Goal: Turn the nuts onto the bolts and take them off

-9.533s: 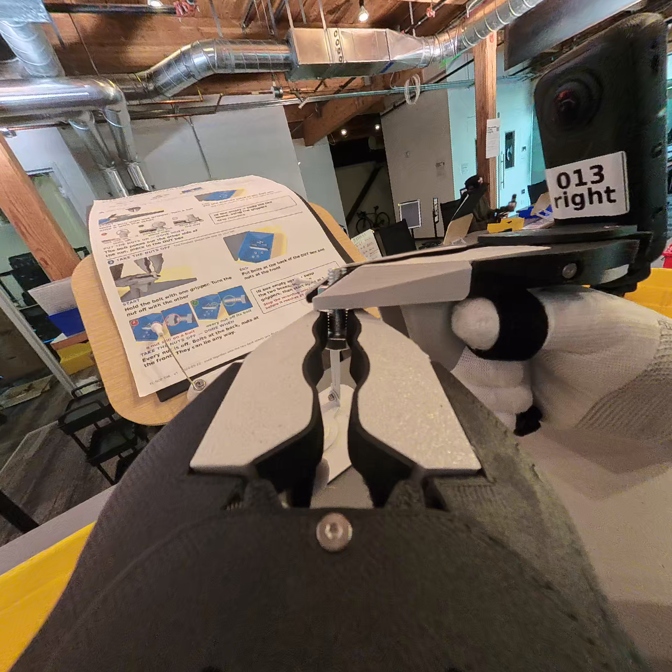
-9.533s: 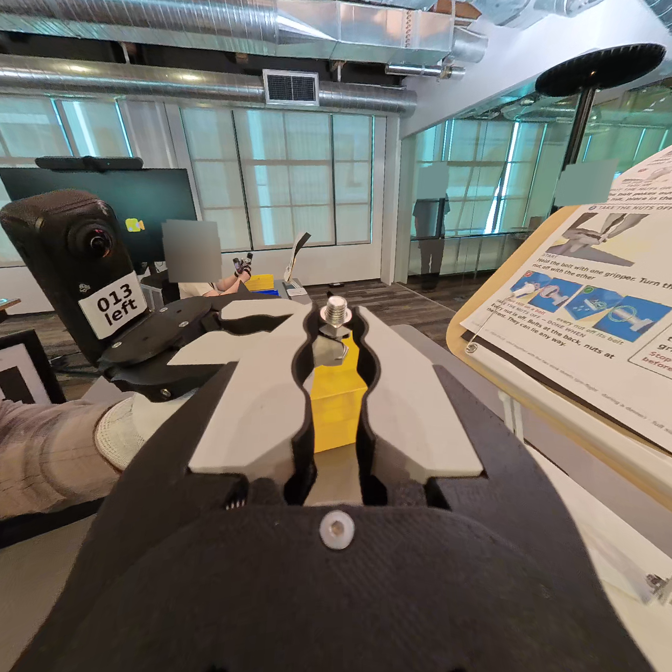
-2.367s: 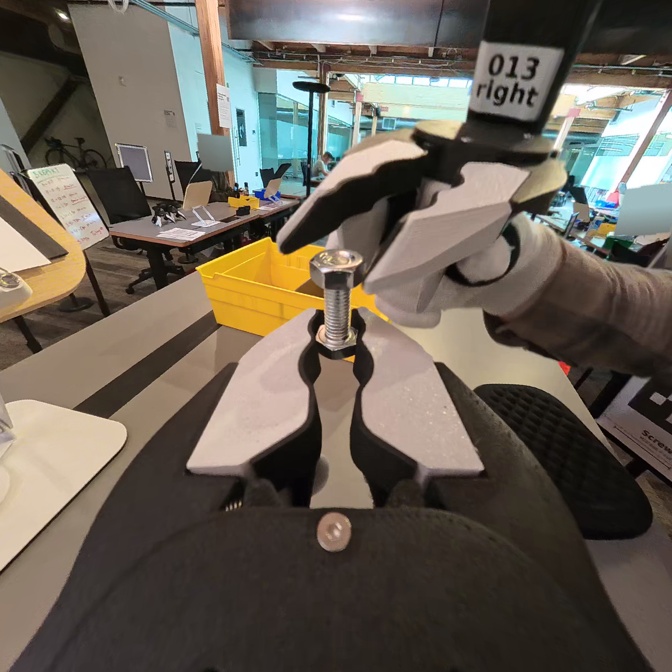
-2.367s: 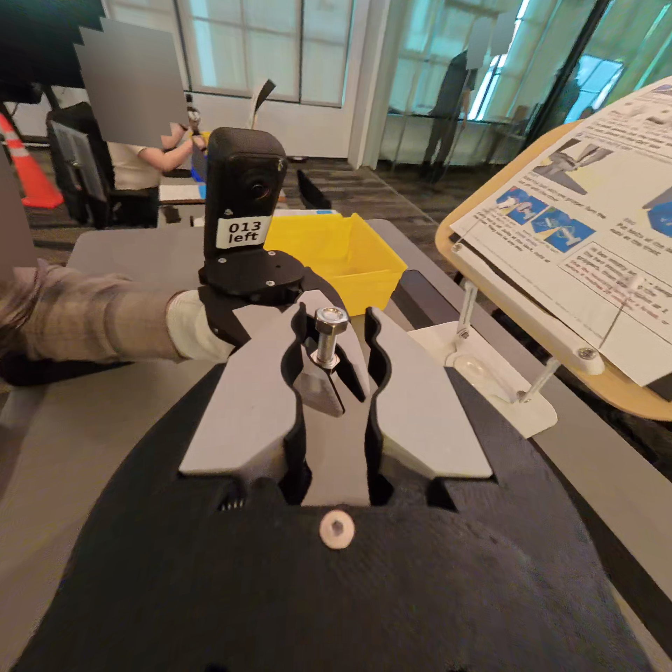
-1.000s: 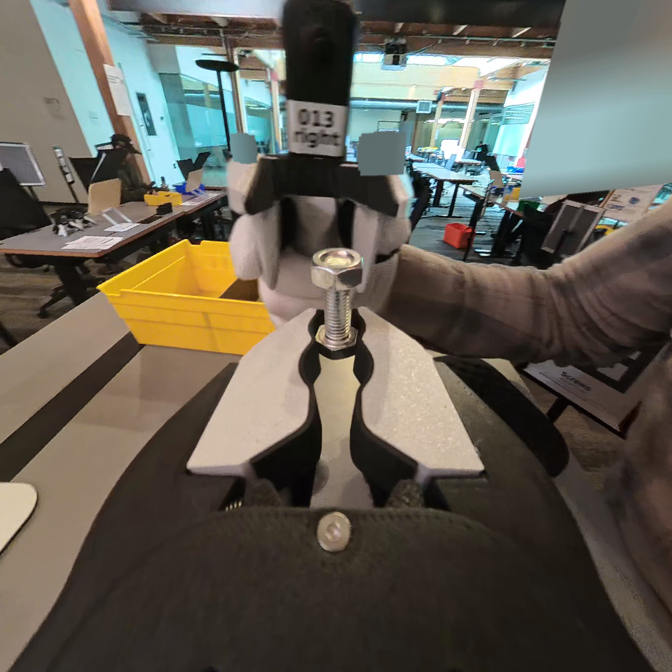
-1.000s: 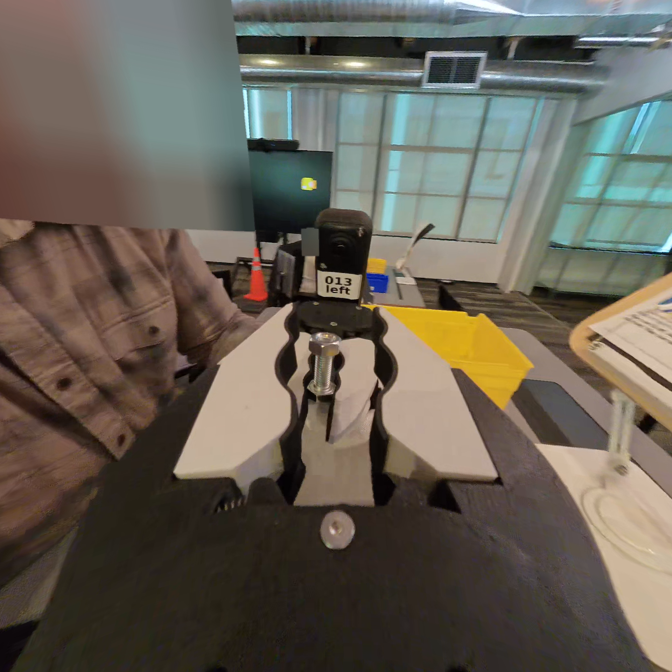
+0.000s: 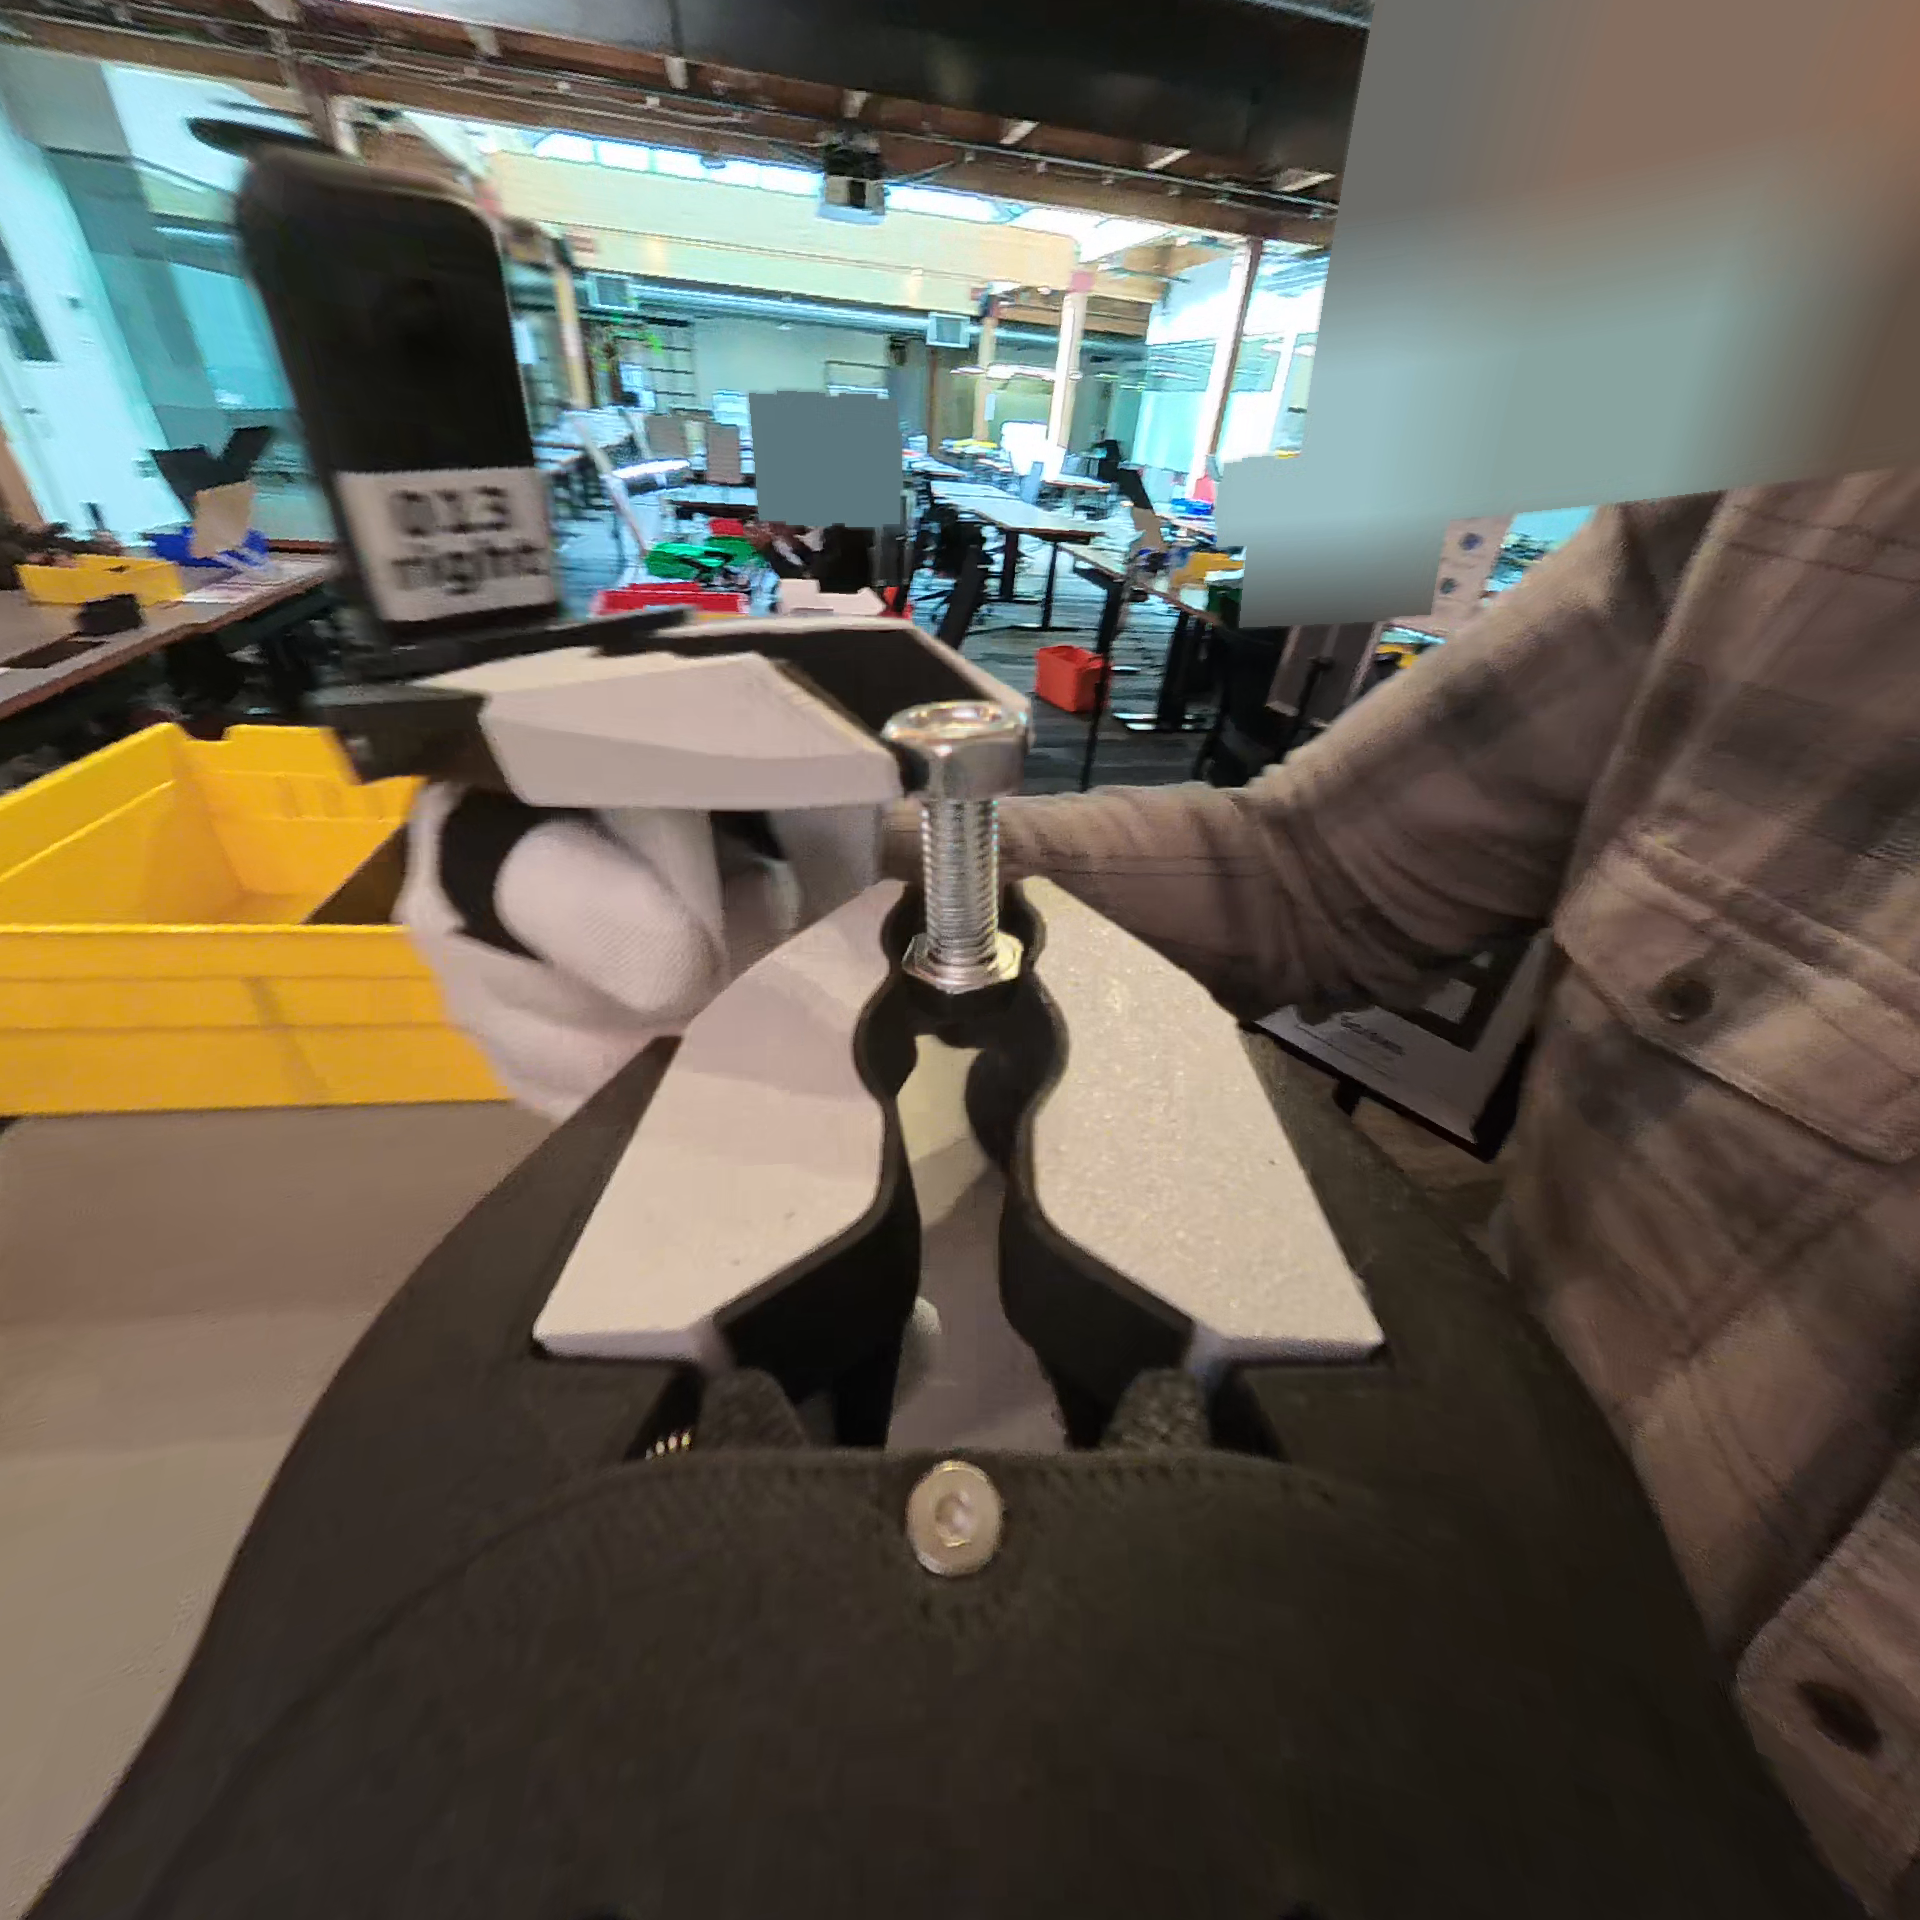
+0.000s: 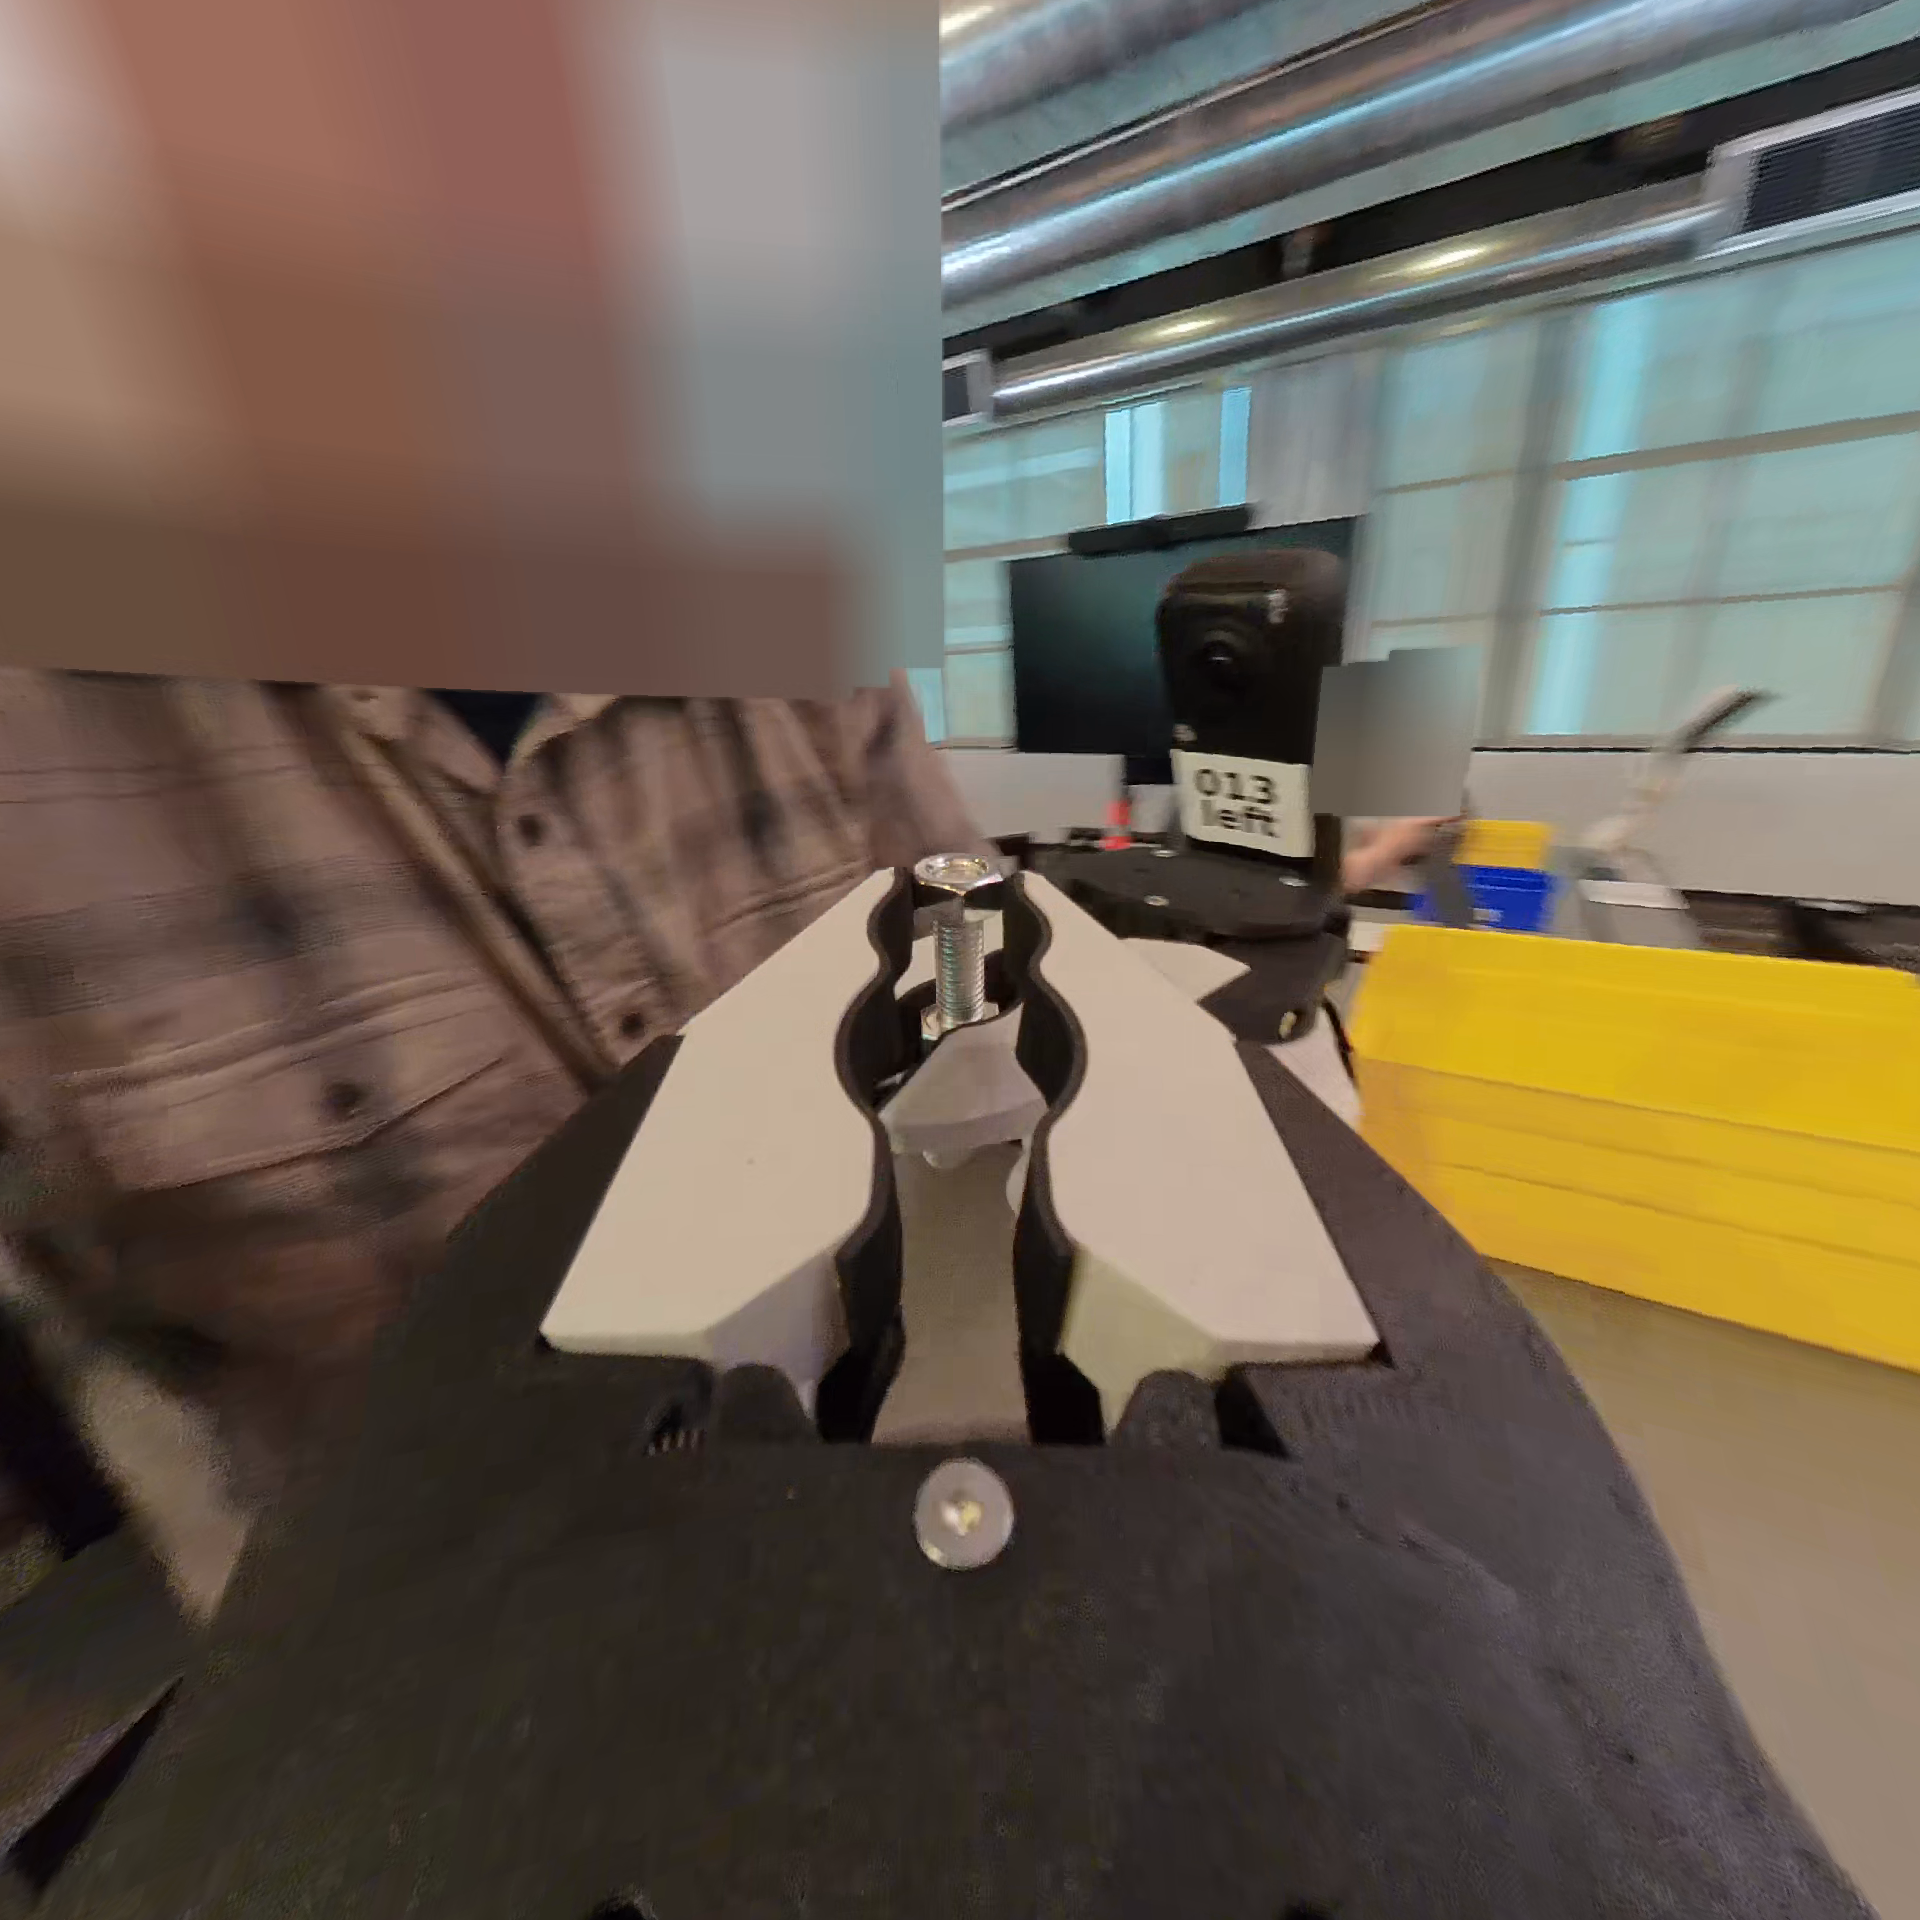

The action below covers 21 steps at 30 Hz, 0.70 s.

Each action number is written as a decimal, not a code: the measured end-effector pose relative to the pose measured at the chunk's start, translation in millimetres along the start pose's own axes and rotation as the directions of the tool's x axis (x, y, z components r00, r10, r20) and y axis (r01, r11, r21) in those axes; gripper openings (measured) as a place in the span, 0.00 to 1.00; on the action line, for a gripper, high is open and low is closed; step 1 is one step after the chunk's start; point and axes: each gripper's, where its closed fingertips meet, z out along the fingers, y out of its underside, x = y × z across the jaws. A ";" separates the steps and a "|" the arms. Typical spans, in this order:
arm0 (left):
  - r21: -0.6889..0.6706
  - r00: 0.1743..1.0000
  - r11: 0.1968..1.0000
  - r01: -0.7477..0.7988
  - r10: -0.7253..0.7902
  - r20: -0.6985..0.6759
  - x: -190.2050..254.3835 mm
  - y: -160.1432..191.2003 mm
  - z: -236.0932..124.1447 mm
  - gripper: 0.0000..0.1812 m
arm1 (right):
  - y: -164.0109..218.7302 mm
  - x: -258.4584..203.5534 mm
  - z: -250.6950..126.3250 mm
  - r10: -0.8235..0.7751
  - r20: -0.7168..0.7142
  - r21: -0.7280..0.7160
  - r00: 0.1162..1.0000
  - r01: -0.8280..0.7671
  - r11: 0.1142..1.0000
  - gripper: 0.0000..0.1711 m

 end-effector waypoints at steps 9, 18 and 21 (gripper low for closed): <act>0.005 0.992 1.000 -0.013 0.013 -0.122 27.6 0.5 9.2 0.08 | 4.0 -24.8 14.3 0.050 0.382 -0.120 0.923 -0.005 0.993 0.09; -0.028 0.991 0.999 0.017 -0.013 0.132 -26.6 8.0 -5.5 0.08 | -15.2 18.4 1.5 -0.177 -0.179 -0.065 0.968 0.168 0.984 0.19; -0.050 0.976 0.999 0.018 -0.007 0.220 -41.7 13.7 -7.5 0.08 | -14.3 33.0 -4.7 -0.229 -0.406 -0.107 0.885 0.203 0.973 0.20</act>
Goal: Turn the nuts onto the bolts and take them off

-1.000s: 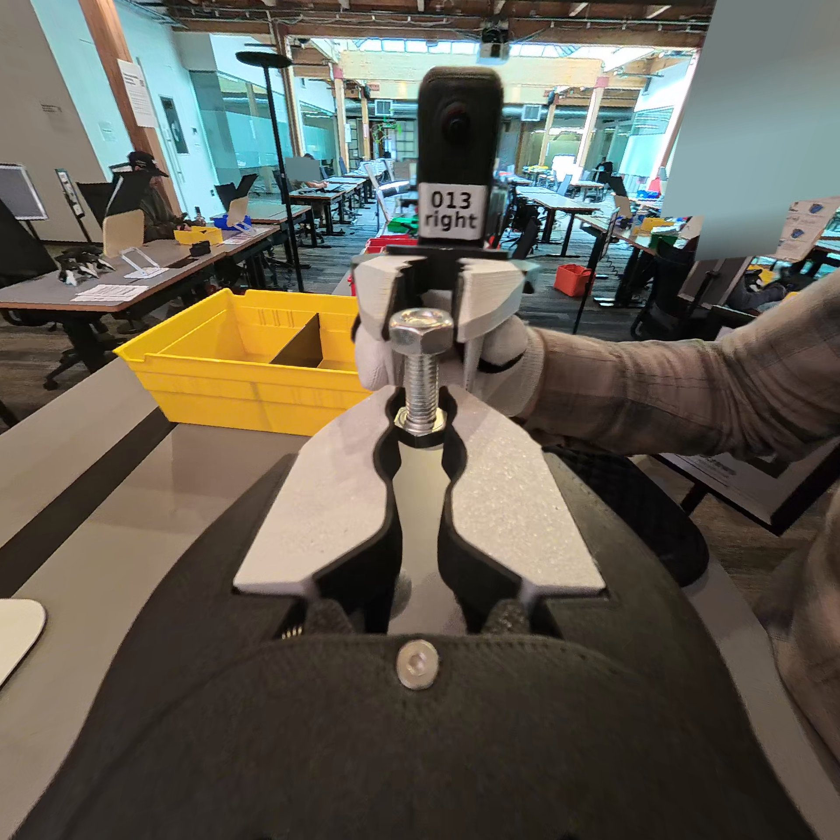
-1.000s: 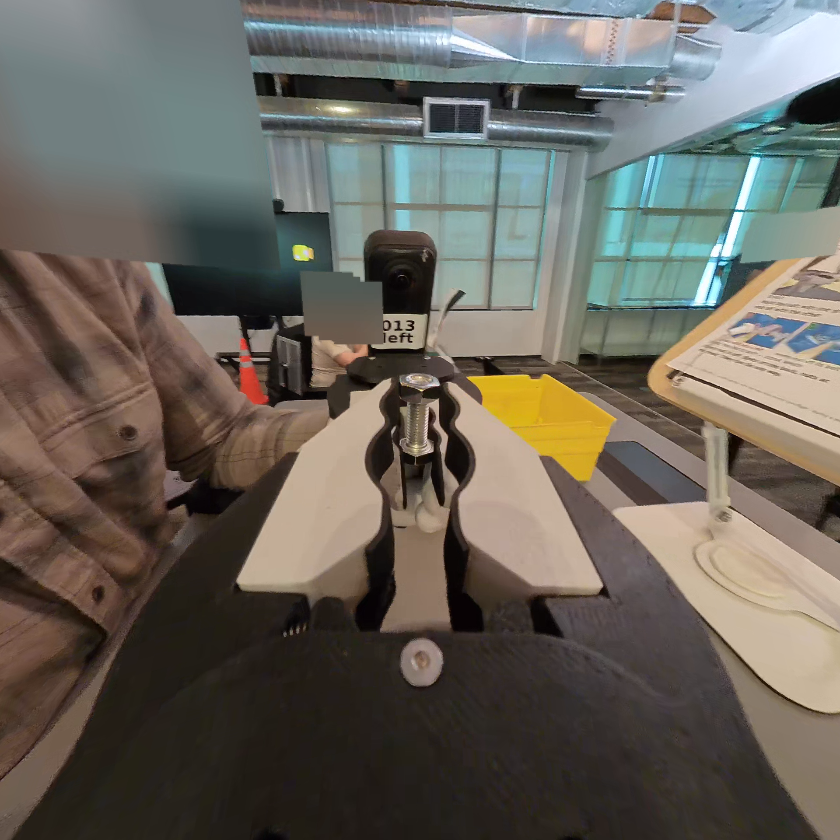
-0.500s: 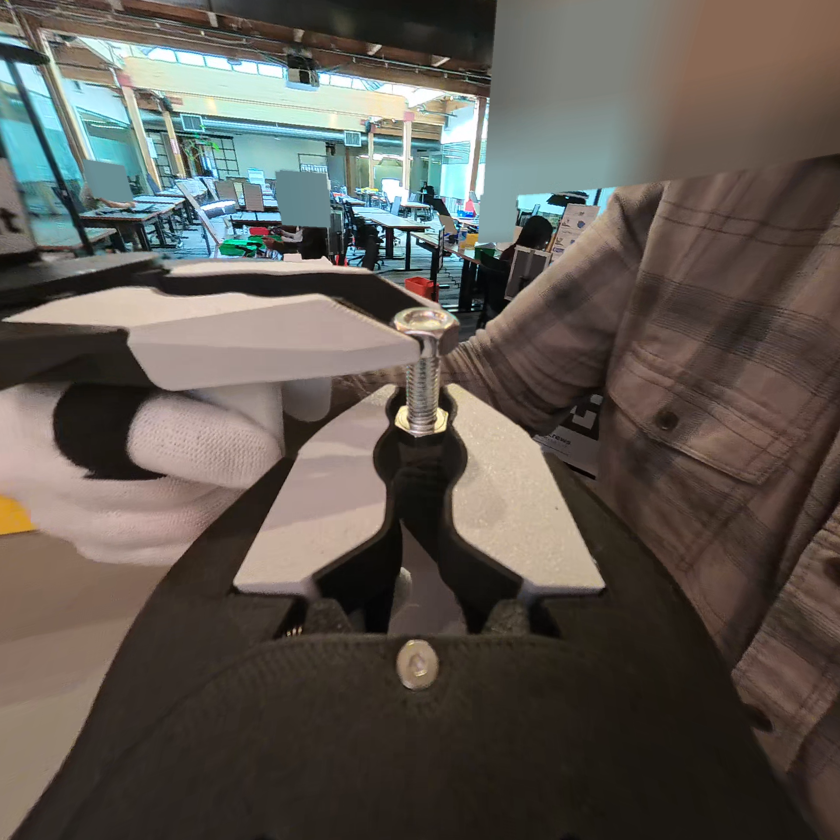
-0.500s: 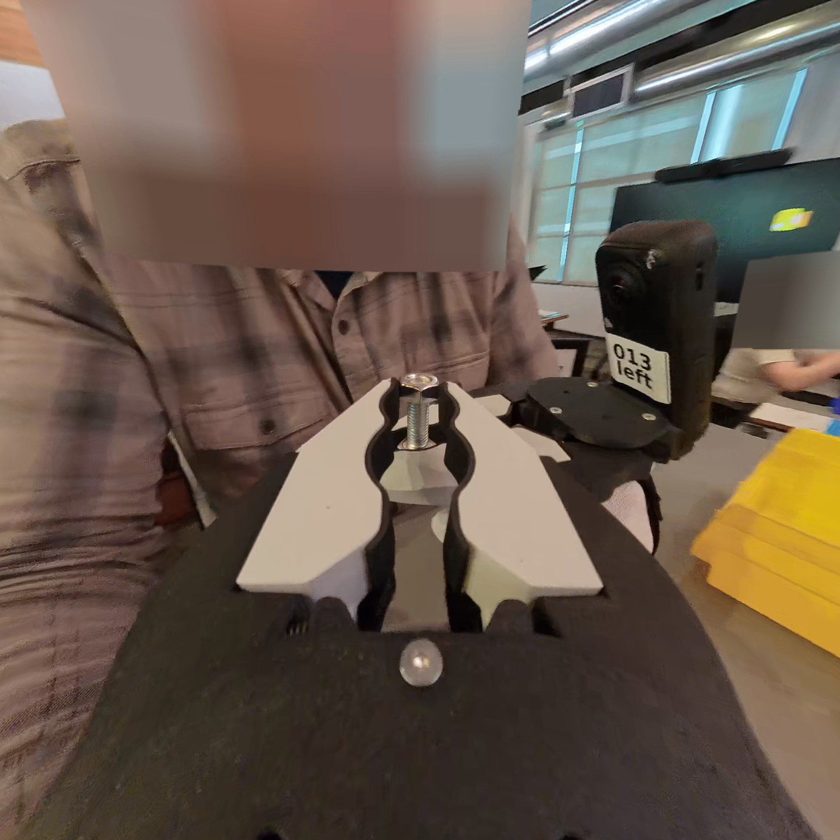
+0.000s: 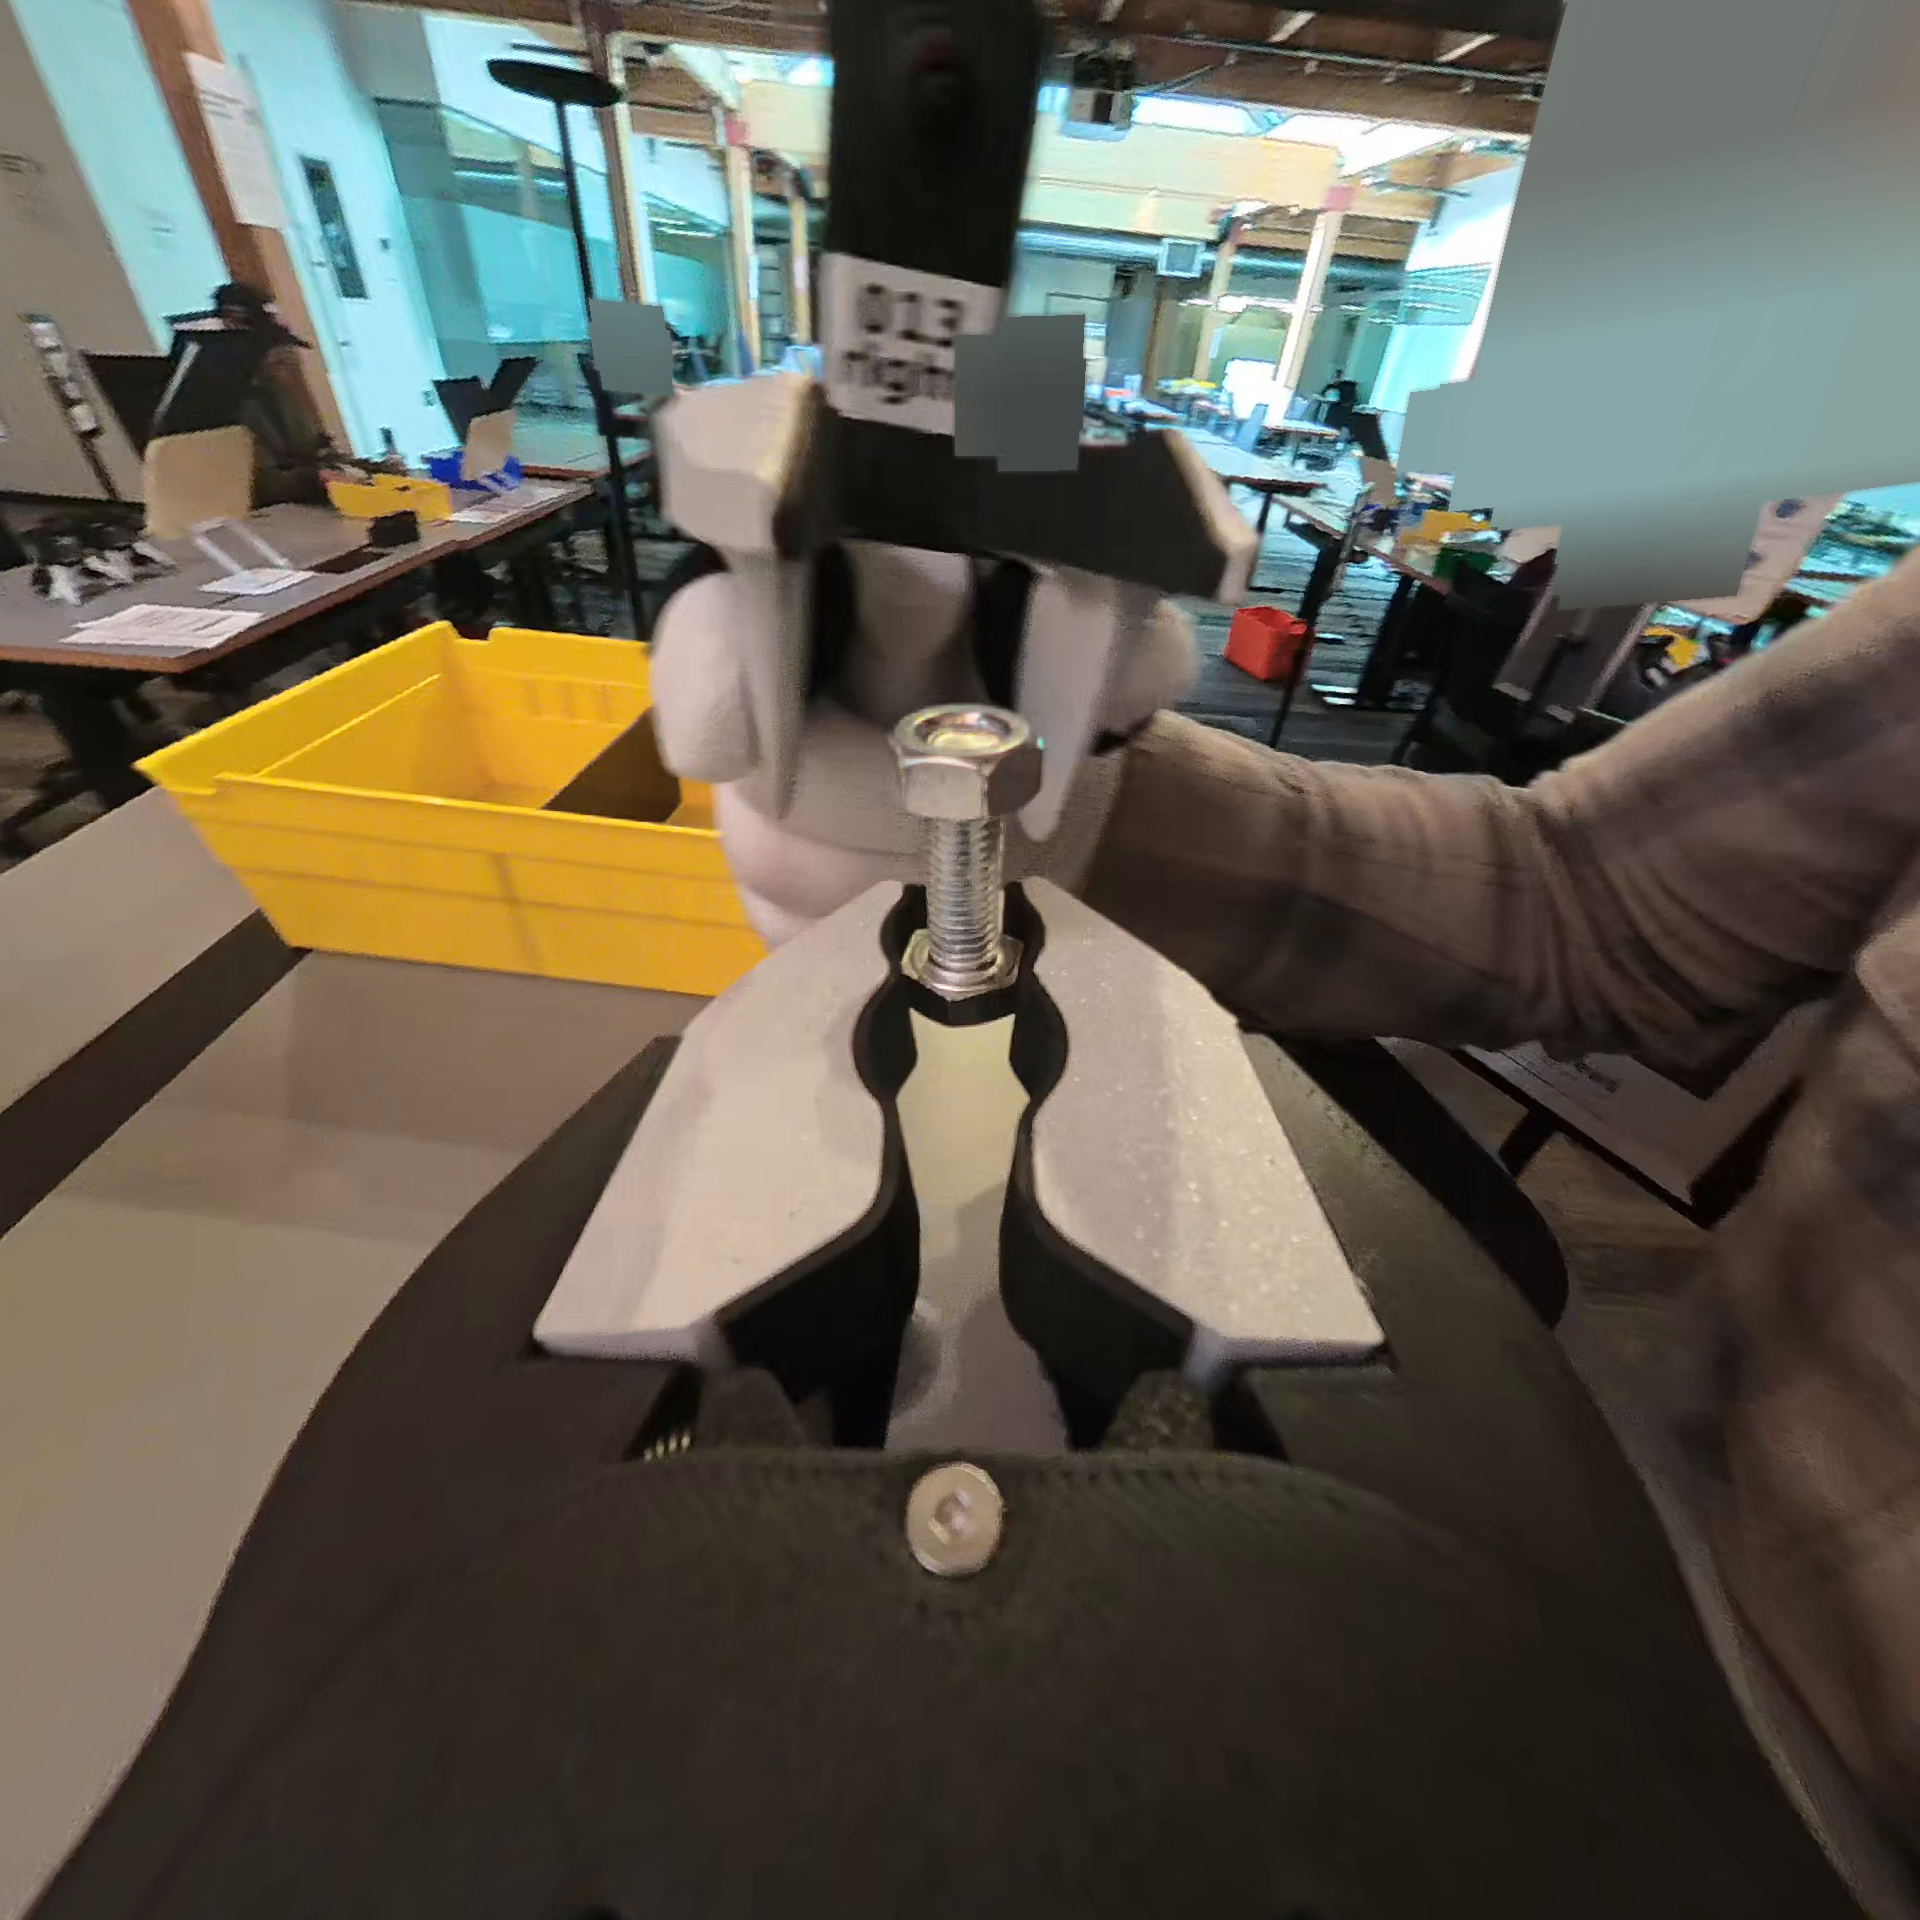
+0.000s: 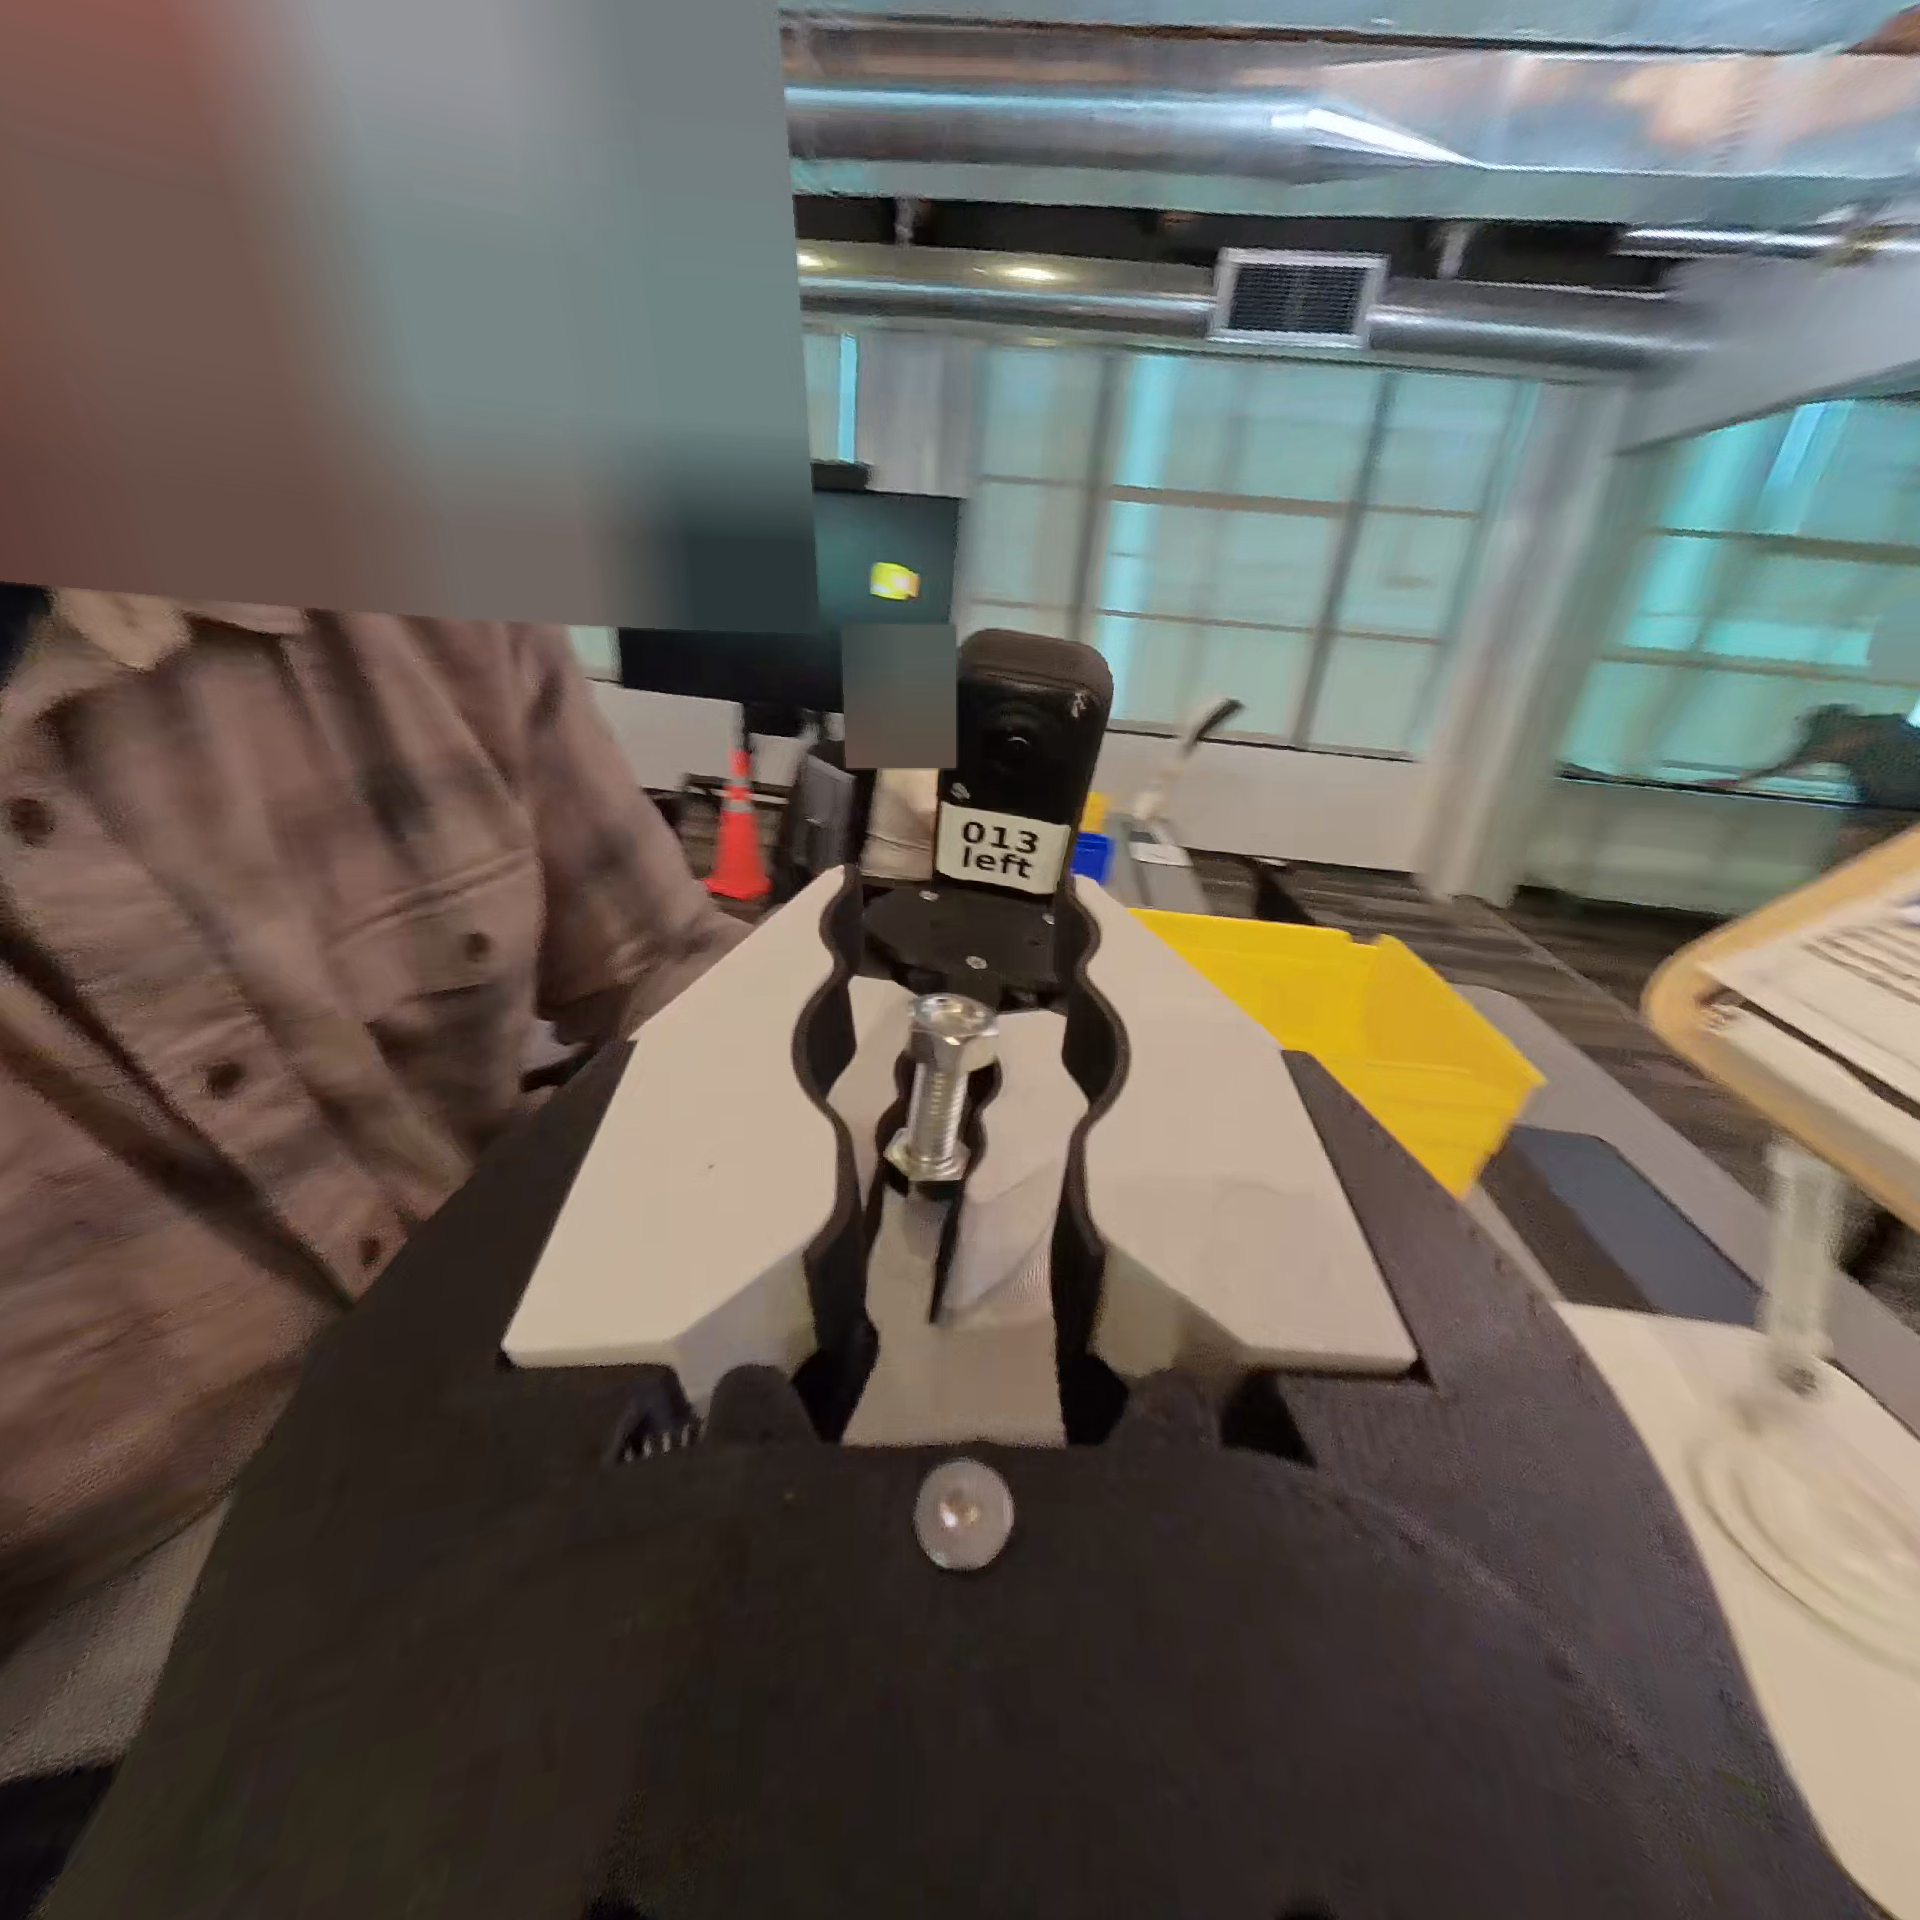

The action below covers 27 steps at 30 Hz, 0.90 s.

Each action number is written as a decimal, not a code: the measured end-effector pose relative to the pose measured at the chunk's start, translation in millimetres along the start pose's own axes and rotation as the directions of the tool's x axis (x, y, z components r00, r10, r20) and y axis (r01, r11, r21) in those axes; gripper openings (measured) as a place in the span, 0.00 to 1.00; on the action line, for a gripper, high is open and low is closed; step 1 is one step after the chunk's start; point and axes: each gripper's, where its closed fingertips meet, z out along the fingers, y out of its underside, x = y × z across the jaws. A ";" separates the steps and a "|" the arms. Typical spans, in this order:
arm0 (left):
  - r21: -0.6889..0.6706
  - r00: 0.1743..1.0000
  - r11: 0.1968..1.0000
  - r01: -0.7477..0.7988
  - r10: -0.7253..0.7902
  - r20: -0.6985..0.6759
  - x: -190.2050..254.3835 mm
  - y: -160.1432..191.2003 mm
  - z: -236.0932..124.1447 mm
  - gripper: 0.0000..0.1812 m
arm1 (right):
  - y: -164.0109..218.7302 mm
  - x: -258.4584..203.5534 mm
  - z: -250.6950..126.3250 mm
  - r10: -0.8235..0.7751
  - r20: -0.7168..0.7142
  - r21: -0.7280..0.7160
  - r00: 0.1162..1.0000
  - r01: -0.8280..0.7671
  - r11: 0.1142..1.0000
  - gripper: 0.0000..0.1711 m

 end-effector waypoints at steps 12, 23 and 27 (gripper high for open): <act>-0.028 0.990 0.999 -0.017 0.021 0.142 -22.5 6.1 -1.6 0.08 | 35.5 26.6 -6.7 -0.096 -0.538 -0.171 0.837 0.003 0.985 0.10; -0.012 0.994 1.000 -0.015 0.016 0.108 -17.3 4.7 -1.3 0.08 | 34.5 22.3 -6.1 -0.051 -0.500 -0.130 0.865 -0.017 0.991 0.10; 0.005 0.998 1.000 -0.013 0.013 0.058 -8.2 1.1 -0.7 0.08 | 30.1 12.9 -3.1 -0.015 -0.363 -0.100 0.932 -0.023 0.995 0.09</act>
